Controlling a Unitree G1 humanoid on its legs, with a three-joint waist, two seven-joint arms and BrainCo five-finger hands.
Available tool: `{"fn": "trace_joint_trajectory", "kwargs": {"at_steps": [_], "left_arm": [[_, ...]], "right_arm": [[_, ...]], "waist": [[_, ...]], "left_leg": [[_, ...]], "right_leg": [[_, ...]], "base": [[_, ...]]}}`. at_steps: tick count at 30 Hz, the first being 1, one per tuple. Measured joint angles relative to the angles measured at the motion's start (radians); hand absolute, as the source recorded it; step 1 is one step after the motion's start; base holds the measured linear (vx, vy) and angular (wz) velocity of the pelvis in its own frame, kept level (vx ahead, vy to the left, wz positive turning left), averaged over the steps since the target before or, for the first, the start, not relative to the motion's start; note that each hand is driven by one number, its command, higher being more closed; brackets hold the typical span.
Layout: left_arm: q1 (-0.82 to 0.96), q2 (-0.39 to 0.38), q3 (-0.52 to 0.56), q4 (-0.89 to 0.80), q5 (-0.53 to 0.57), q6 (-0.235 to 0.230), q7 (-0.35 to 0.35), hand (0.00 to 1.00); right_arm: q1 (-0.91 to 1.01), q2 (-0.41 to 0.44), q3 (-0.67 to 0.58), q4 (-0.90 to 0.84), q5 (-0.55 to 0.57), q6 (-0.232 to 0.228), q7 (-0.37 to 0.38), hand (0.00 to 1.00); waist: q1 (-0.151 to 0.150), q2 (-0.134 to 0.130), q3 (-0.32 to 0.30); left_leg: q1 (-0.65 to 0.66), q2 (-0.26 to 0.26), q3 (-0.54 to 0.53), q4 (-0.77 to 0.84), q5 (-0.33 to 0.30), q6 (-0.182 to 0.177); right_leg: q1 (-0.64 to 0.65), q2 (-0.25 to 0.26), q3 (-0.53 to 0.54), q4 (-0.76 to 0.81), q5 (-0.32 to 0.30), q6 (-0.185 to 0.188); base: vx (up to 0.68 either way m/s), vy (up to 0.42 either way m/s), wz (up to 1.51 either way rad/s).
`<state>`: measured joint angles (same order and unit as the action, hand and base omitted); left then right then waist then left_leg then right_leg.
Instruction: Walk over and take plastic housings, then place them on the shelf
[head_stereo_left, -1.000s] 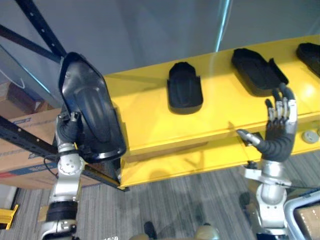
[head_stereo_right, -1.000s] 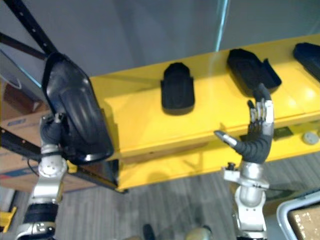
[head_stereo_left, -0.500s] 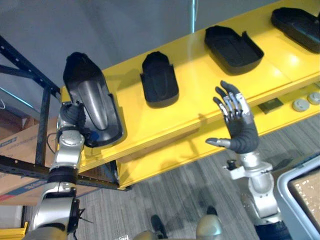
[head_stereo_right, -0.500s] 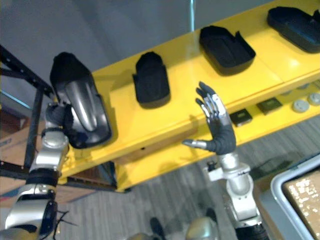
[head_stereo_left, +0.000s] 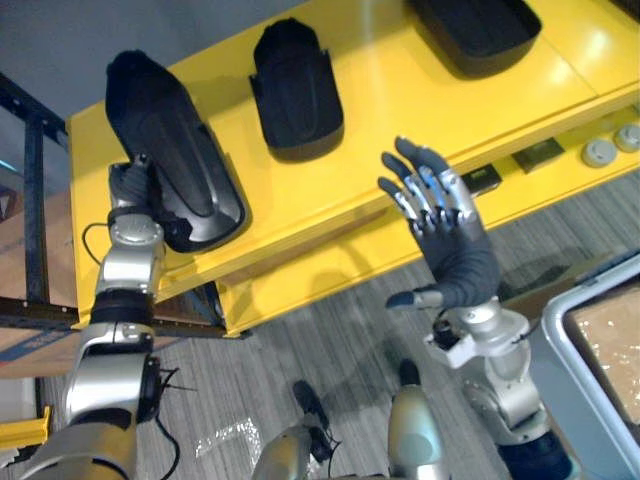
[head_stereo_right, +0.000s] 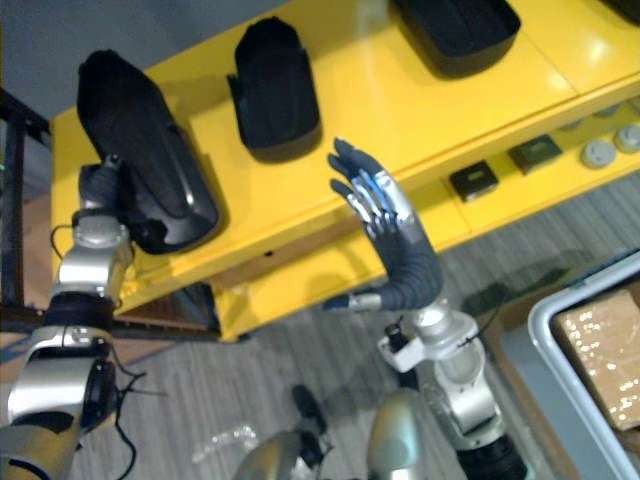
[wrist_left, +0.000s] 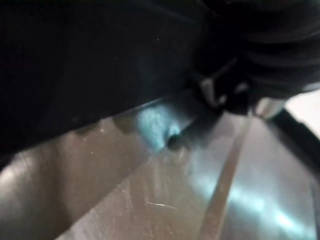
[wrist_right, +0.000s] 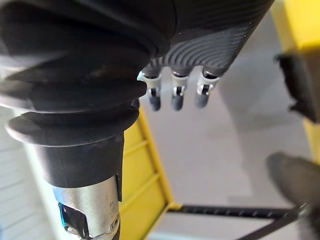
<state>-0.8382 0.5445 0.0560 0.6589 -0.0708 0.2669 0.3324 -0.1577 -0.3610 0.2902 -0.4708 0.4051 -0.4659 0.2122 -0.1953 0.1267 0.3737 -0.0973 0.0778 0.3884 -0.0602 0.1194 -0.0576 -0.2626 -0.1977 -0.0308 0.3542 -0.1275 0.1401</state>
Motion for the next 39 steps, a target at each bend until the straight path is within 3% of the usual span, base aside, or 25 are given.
{"fn": "trace_joint_trajectory", "kwargs": {"at_steps": [3, 5, 12, 13, 18, 23, 29, 32, 35, 37, 39], "left_arm": [[-0.046, -0.001, -0.04, -0.004, 0.0, 0.005, -0.001, 1.0], [-0.081, -0.001, -0.069, -0.027, 0.002, 0.01, -0.001, 1.0], [-0.164, -0.002, -0.143, -0.056, 0.003, 0.048, -0.009, 1.0], [-0.174, -0.002, -0.153, -0.061, 0.003, 0.06, -0.009, 0.0], [-0.203, 0.0, -0.196, -0.059, 0.003, 0.094, 0.016, 0.0], [-0.232, -0.001, -0.198, -0.066, 0.001, 0.09, 0.082, 0.0], [-0.233, -0.001, -0.193, -0.064, 0.002, 0.089, 0.22, 0.0], [-0.242, -0.001, -0.192, -0.064, 0.002, 0.08, 0.323, 0.0], [-0.255, -0.001, -0.183, -0.065, 0.004, 0.019, 0.449, 0.0], [-0.297, -0.001, -0.167, -0.103, 0.011, -0.06, 0.542, 0.0], [-0.319, -0.001, -0.142, -0.197, 0.011, -0.122, 0.578, 0.0]], "right_arm": [[-0.057, 0.001, 0.034, -0.016, 0.013, -0.004, 0.011, 0.0], [-0.102, 0.003, 0.053, -0.03, 0.014, -0.005, 0.017, 0.0], [-0.187, 0.002, 0.057, -0.02, 0.015, -0.005, 0.026, 0.0], [-0.195, 0.002, 0.058, -0.013, 0.015, -0.005, 0.024, 0.0], [-0.258, 0.003, 0.058, 0.054, 0.013, -0.001, -0.02, 0.0], [-0.258, 0.008, 0.058, 0.1, 0.012, 0.004, -0.042, 0.0], [-0.258, 0.031, 0.057, 0.132, 0.011, 0.004, -0.068, 0.0], [-0.257, 0.031, 0.057, 0.135, 0.007, 0.002, -0.089, 0.0], [-0.254, 0.035, 0.056, 0.138, -0.011, -0.004, -0.105, 0.0], [-0.239, 0.049, 0.057, 0.138, -0.029, -0.014, -0.109, 0.0], [-0.225, 0.074, 0.059, 0.138, -0.041, -0.014, -0.109, 0.0]], "waist": [[0.002, -0.012, 0.008], [0.021, -0.024, 0.017], [0.044, -0.029, 0.025], [0.044, -0.029, 0.025], [0.053, -0.038, 0.05], [0.054, -0.047, 0.056], [0.055, -0.047, 0.056], [0.056, -0.052, 0.059], [0.054, -0.057, 0.062], [0.052, -0.07, 0.07], [0.051, -0.084, 0.078]], "left_leg": [[-0.022, -0.004, -0.024, -0.001, 0.012, 0.002], [-0.042, -0.008, -0.033, -0.001, 0.022, 0.004], [-0.092, -0.029, -0.087, -0.018, 0.055, 0.009], [-0.098, -0.03, -0.097, -0.018, 0.058, 0.009], [-0.122, -0.031, -0.114, -0.018, 0.072, 0.009], [-0.15, -0.031, -0.13, -0.019, 0.08, 0.01], [-0.15, -0.024, -0.13, -0.019, 0.083, 0.007], [-0.15, -0.017, -0.13, -0.019, 0.087, 0.001], [-0.148, -0.016, -0.13, -0.019, 0.088, 0.0], [-0.142, -0.017, -0.13, -0.019, 0.088, 0.0], [-0.13, -0.018, -0.13, -0.02, 0.088, 0.0]], "right_leg": [[-0.01, -0.01, -0.025, 0.011, -0.002, 0.0], [-0.034, -0.015, -0.029, 0.033, -0.008, 0.0], [-0.07, -0.038, -0.075, 0.067, -0.02, 0.002], [-0.072, -0.039, -0.08, 0.068, -0.02, 0.002], [-0.09, -0.04, -0.091, 0.076, -0.022, 0.0], [-0.109, -0.04, -0.101, 0.078, -0.021, -0.001], [-0.109, -0.032, -0.098, 0.075, -0.021, -0.002], [-0.109, -0.026, -0.098, 0.077, -0.022, -0.007], [-0.109, -0.024, -0.097, 0.079, -0.02, -0.009], [-0.105, -0.024, -0.097, 0.079, -0.019, -0.01], [-0.094, -0.024, -0.094, 0.076, -0.016, -0.009]], "base": [[-0.02, -0.001, 0.25], [-0.03, -0.021, 0.26], [0.0, -0.02, 0.26], [0.02, -0.023, 0.21], [0.0, -0.031, 0.1], [0.01, -0.031, 0.11], [0.02, -0.04, -0.02], [0.01, -0.045, -0.02], [0.01, -0.044, -0.02], [0.0, 0.0, 0.0], [0.01, -0.025, -0.05]]}}
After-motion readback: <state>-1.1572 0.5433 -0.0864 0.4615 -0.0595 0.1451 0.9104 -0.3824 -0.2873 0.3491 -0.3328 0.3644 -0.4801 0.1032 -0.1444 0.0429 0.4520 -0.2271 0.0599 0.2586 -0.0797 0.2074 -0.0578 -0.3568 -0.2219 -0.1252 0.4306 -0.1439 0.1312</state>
